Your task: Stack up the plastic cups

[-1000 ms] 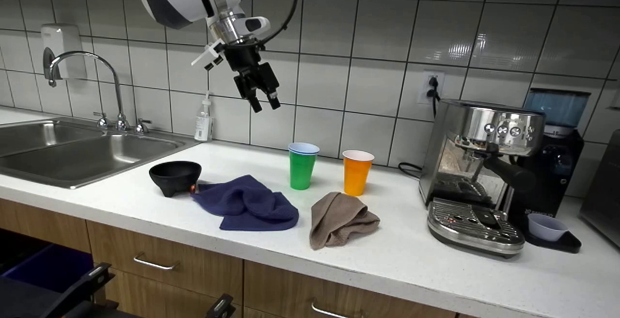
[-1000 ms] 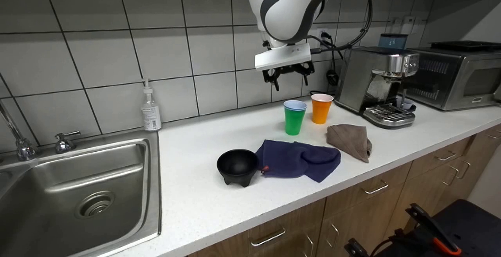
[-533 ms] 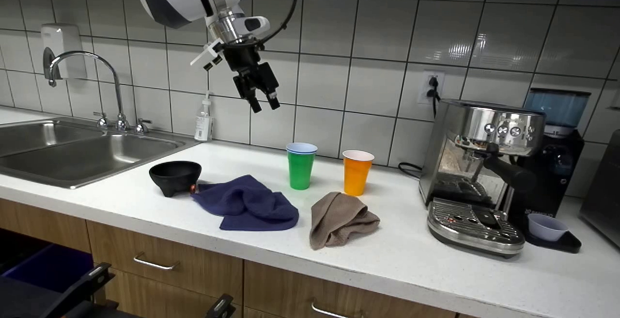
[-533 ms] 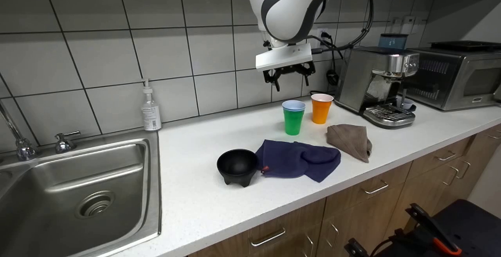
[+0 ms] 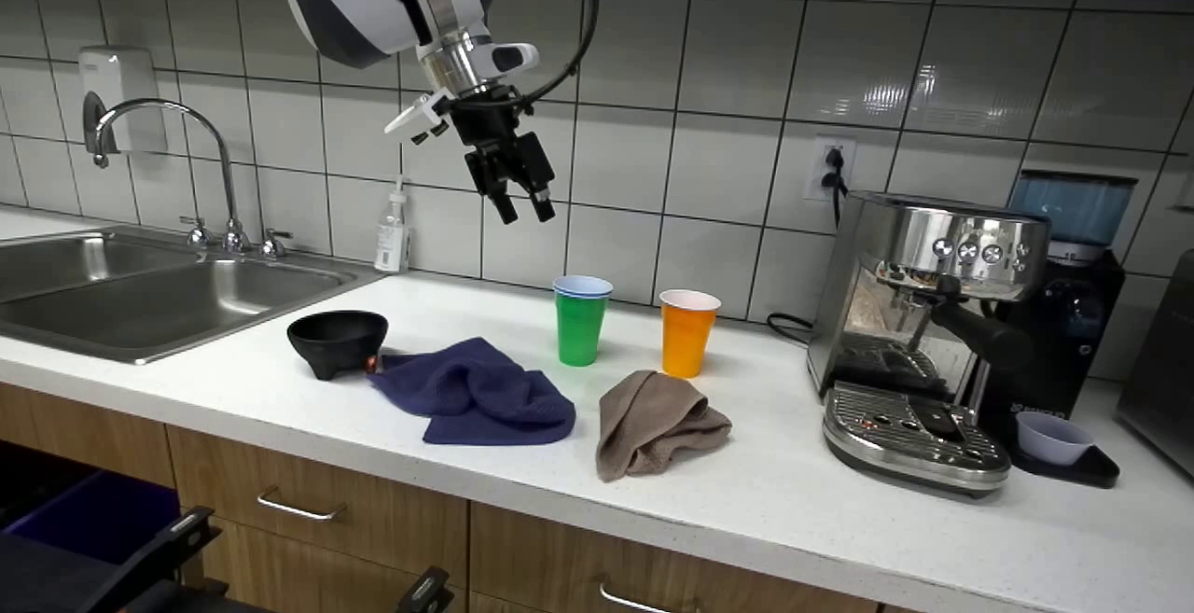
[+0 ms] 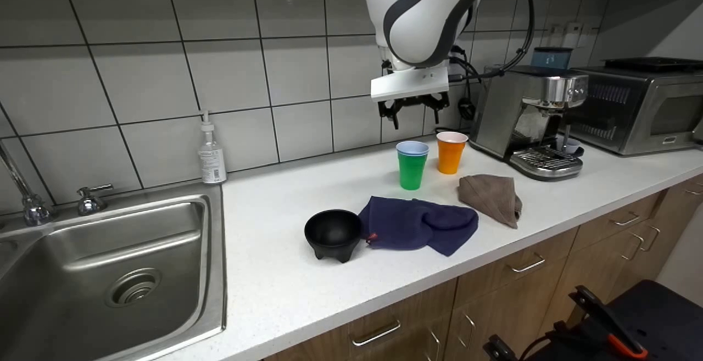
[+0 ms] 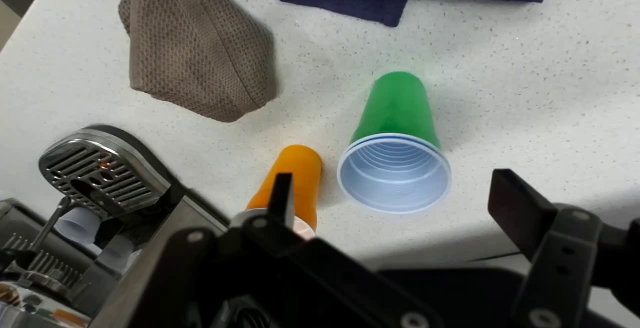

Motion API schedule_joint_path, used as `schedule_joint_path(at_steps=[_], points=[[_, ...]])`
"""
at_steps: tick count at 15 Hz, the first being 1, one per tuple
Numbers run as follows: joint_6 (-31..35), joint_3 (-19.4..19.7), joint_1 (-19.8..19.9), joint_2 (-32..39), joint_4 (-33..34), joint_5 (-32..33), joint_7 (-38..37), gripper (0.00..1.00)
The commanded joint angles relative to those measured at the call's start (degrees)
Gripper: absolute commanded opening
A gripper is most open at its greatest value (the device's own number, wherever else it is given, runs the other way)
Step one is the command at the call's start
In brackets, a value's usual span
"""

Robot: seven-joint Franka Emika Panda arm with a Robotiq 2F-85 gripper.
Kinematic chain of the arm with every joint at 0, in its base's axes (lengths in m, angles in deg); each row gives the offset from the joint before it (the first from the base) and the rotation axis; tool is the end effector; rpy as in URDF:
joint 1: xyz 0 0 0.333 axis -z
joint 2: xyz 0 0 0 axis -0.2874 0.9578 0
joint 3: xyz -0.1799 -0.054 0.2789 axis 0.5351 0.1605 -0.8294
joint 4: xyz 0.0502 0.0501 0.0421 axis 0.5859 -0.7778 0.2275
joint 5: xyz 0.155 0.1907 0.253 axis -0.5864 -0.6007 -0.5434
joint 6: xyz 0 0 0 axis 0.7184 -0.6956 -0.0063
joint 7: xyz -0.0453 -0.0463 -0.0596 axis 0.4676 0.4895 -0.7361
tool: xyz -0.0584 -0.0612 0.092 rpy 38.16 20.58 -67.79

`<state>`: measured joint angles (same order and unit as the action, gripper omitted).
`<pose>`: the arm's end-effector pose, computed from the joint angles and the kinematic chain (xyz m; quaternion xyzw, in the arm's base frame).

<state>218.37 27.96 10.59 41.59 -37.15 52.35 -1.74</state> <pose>0.5372 0.0103 0.3718 0.9347 -0.2729 0.1556 0.1661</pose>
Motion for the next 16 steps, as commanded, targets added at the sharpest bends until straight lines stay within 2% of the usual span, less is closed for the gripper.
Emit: schedule_joint_path(at_steps=[1, 9, 16], points=[[5.0, 0.6, 2.9, -1.9, -3.1, 0.8, 3.2, 1.00], [10.8, 4.3, 7.0, -1.0, -4.7, 0.5, 8.2, 1.00], [10.6, 7.0, 8.2, 1.3, -3.4, 1.3, 6.2, 1.00]])
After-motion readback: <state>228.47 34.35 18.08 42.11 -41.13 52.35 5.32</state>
